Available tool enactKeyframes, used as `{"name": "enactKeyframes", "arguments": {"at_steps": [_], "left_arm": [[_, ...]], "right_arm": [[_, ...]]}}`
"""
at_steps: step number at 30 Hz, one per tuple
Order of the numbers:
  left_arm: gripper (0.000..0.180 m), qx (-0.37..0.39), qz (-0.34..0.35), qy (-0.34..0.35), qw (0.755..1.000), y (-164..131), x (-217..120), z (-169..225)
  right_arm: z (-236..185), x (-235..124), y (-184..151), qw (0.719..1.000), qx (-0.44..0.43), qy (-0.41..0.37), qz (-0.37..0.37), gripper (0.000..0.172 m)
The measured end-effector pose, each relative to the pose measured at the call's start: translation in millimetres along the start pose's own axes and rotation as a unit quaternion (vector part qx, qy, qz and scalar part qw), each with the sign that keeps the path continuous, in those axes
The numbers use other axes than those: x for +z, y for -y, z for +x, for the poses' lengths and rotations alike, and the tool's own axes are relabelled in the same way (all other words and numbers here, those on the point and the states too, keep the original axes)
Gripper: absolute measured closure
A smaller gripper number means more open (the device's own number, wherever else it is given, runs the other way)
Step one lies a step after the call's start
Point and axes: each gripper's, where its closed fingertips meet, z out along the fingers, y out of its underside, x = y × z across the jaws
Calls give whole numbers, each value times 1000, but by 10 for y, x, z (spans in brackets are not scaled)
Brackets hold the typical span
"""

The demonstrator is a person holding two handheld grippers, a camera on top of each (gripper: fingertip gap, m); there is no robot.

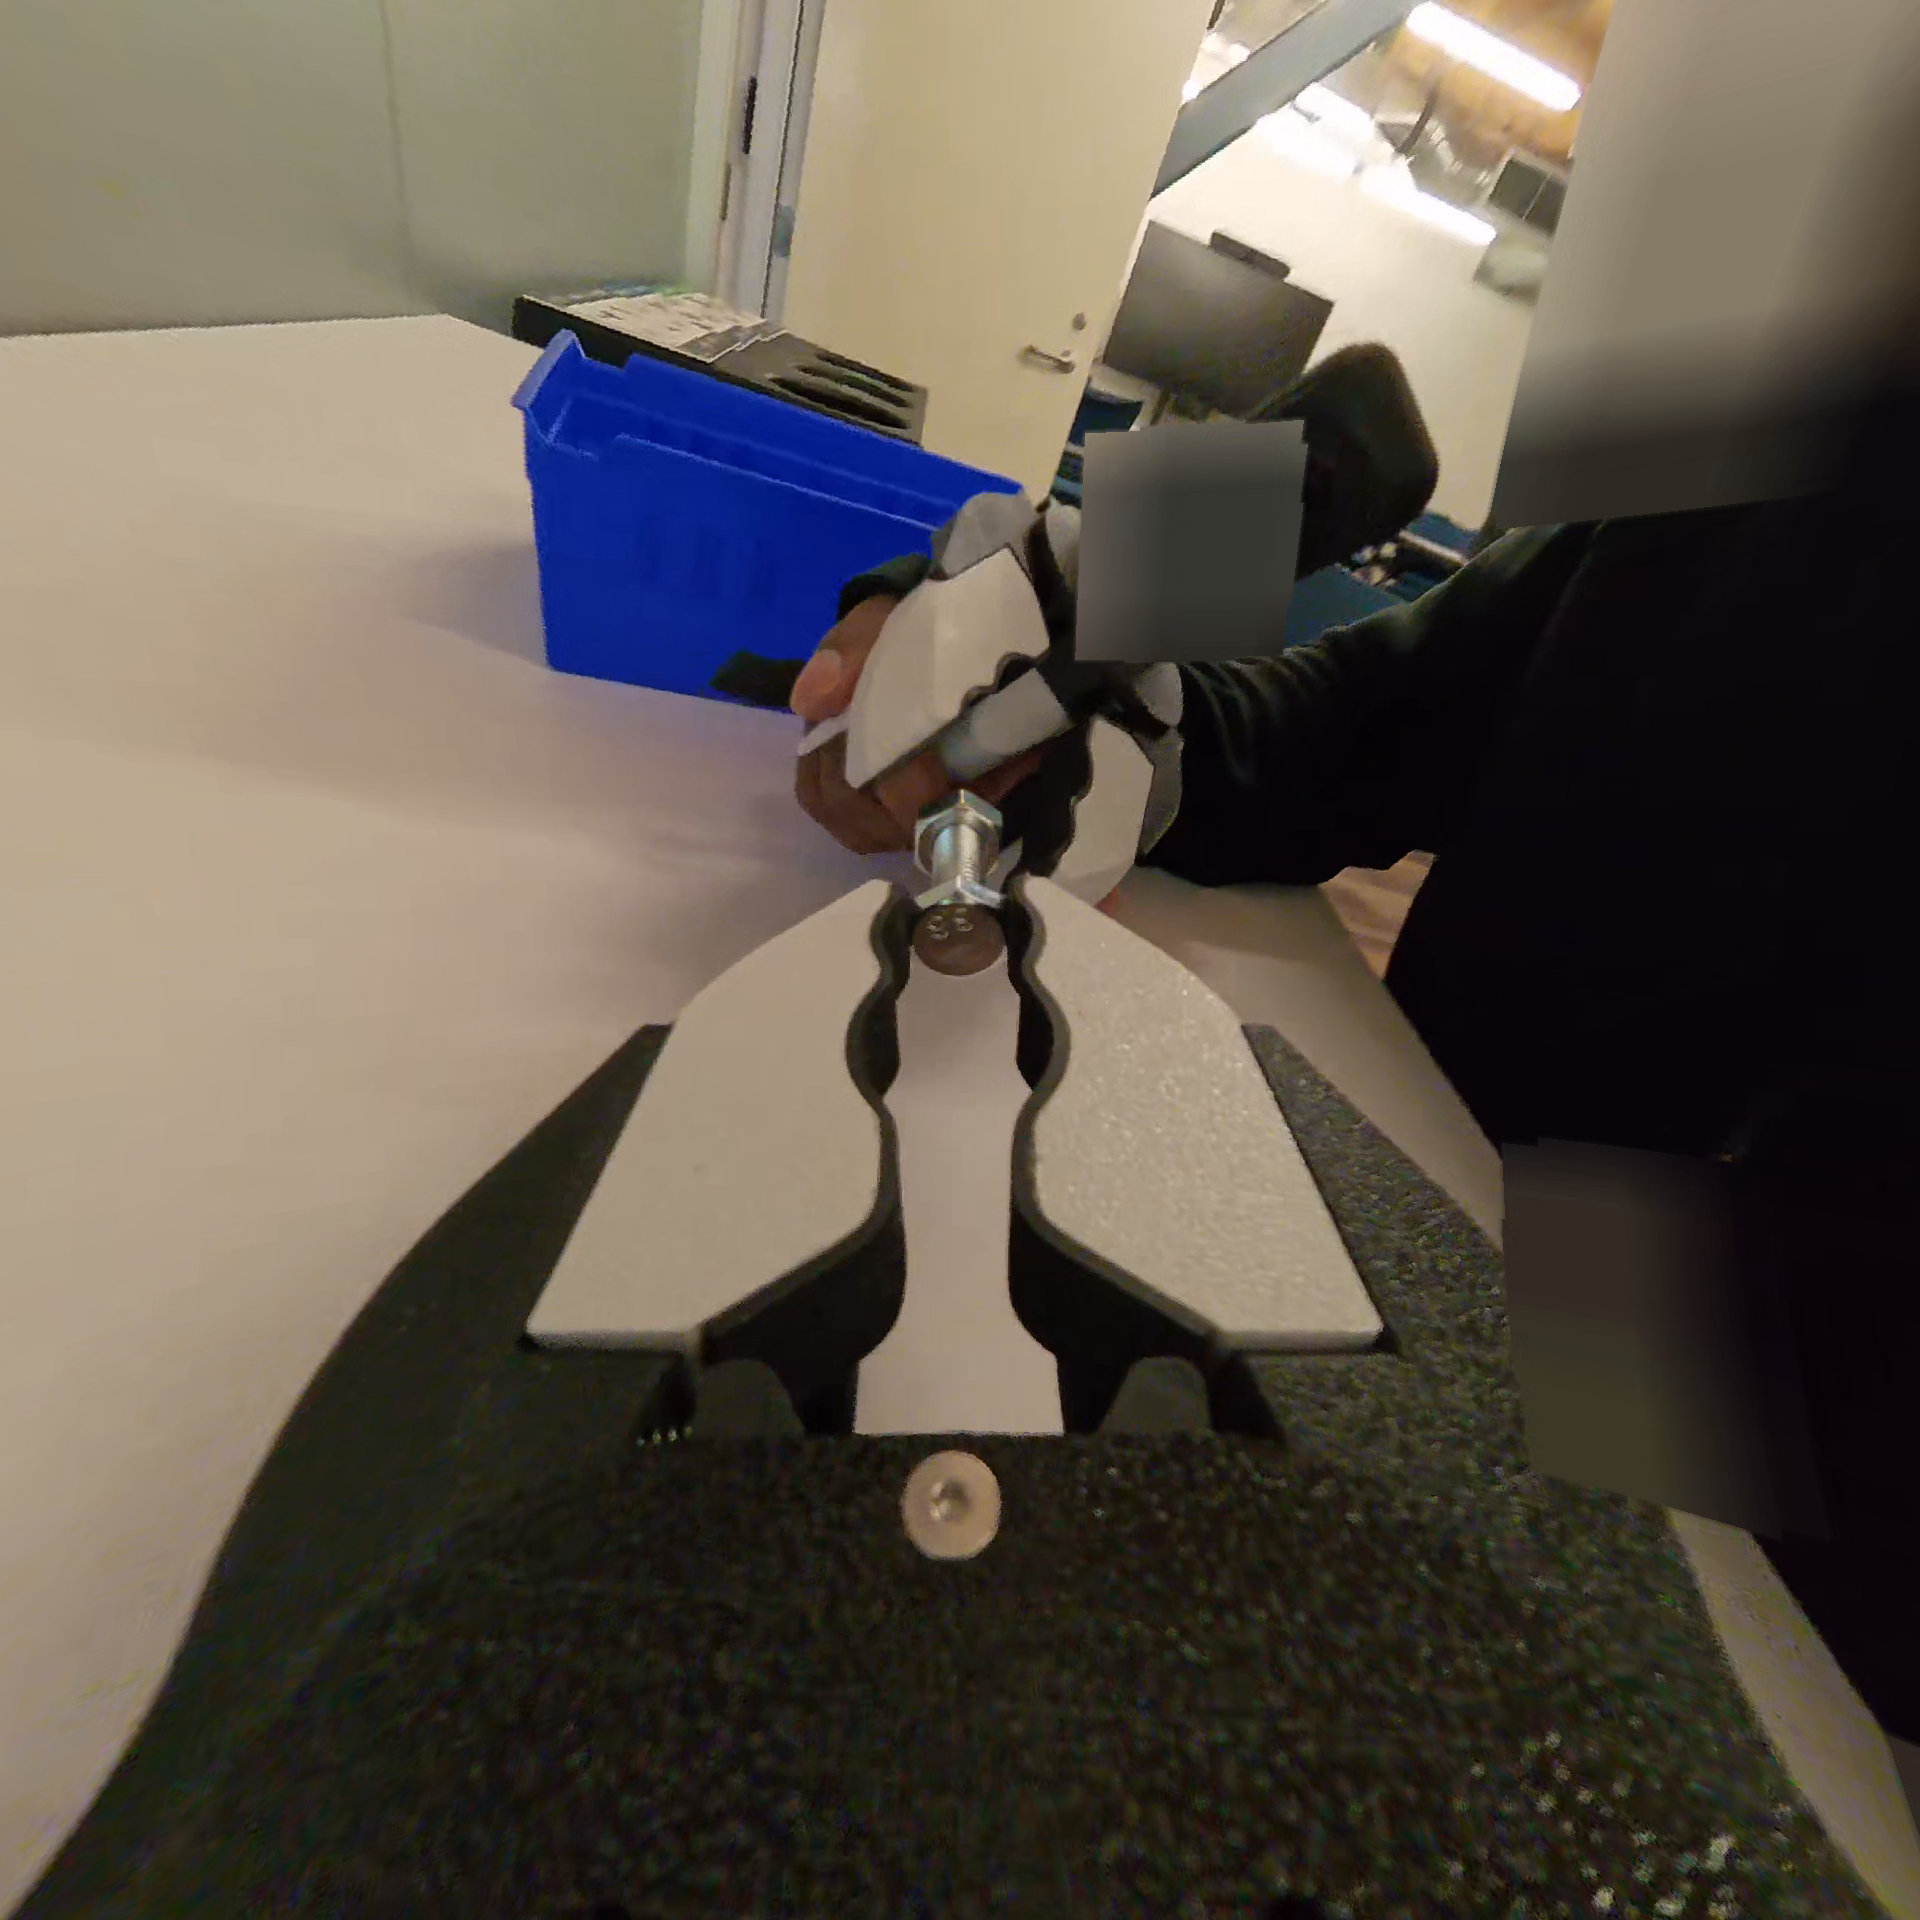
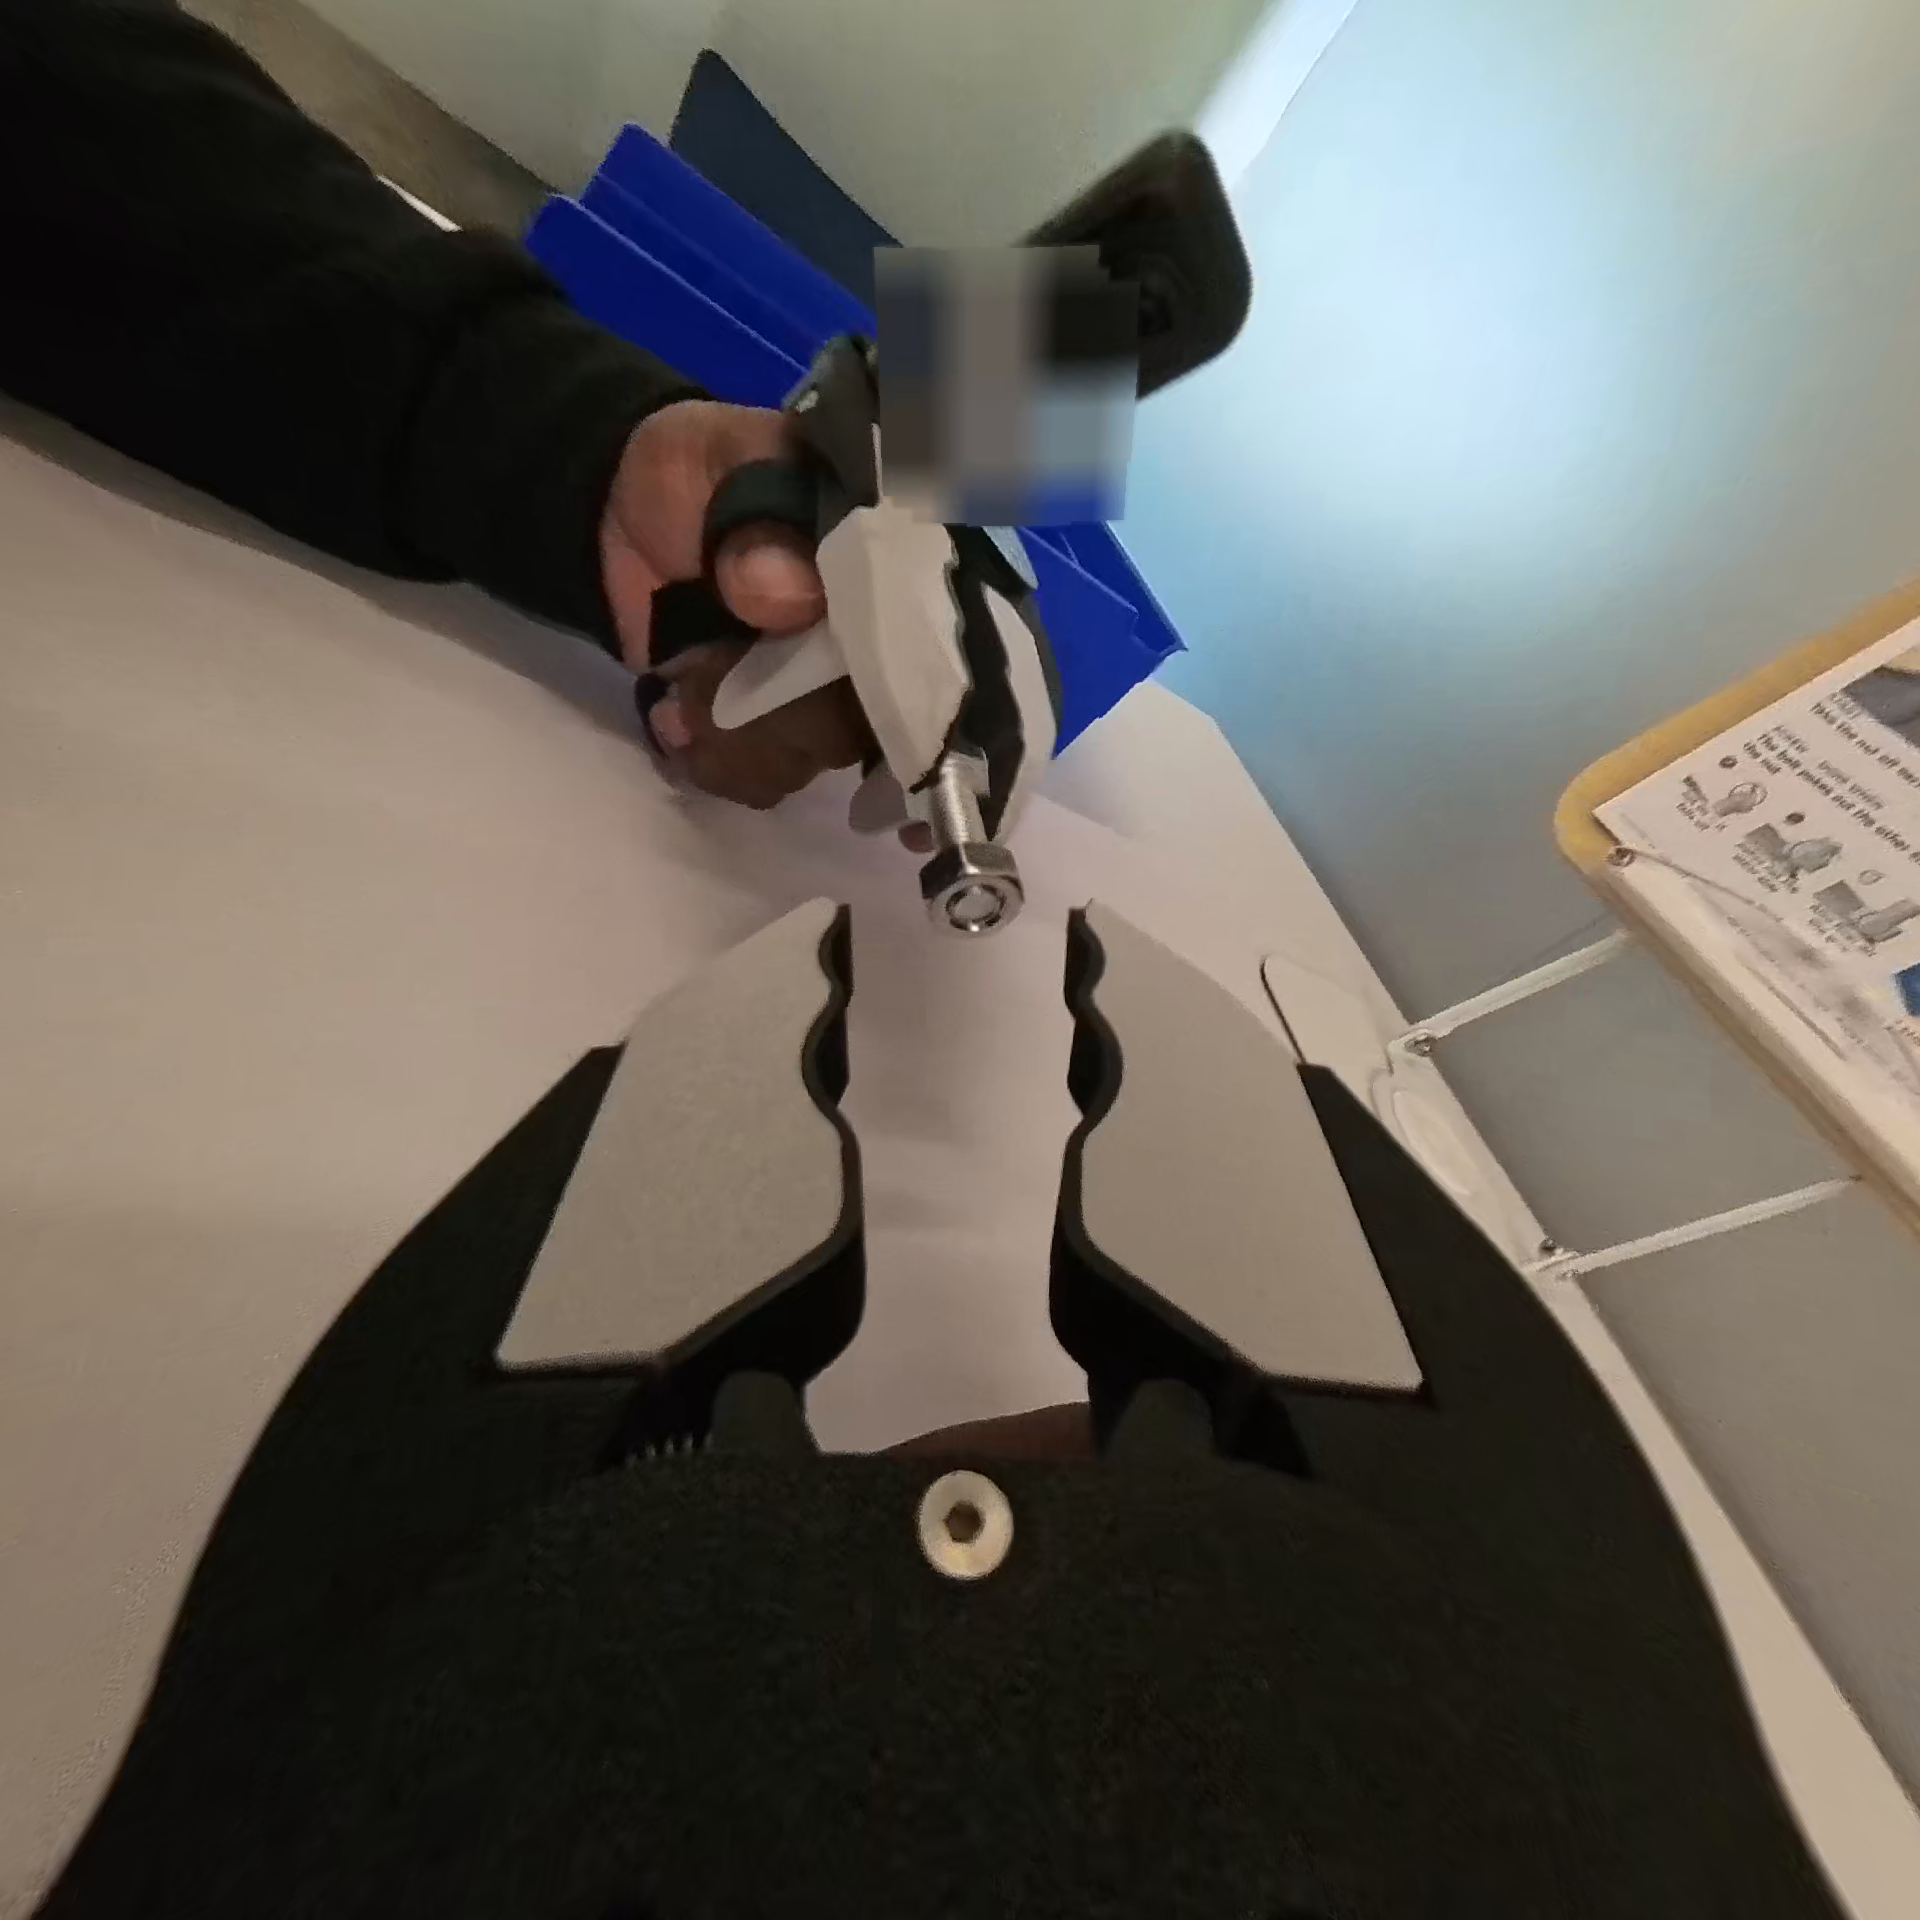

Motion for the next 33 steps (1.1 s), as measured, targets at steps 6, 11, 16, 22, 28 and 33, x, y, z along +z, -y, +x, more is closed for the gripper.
{"name": "enactKeyframes", "arguments": {"at_steps": [6, 11, 16, 22, 28, 33], "left_arm": [[164, 19, -34, 12, 999, -99, 58, -13], [163, 232, -94, 79, 965, -166, 64, -7], [163, 261, -108, 90, 955, -184, 121, 8], [164, 110, -40, 52, 992, -37, 45, -10], [163, 47, -24, 20, 998, -37, 41, 10], [163, 128, -67, 55, 988, -127, 82, -13]], "right_arm": [[-65, 15, -6, 997, 60, 41, -6, 154], [-88, -7, 63, 901, 394, 181, 26, 155], [-43, -43, 126, 870, 443, 206, 69, 137], [-17, -51, 68, 990, 123, 60, 44, 122], [-24, 4, 4, 1000, 12, 5, 7, 132], [-59, 12, -30, 990, 125, 63, -8, 152]]}}
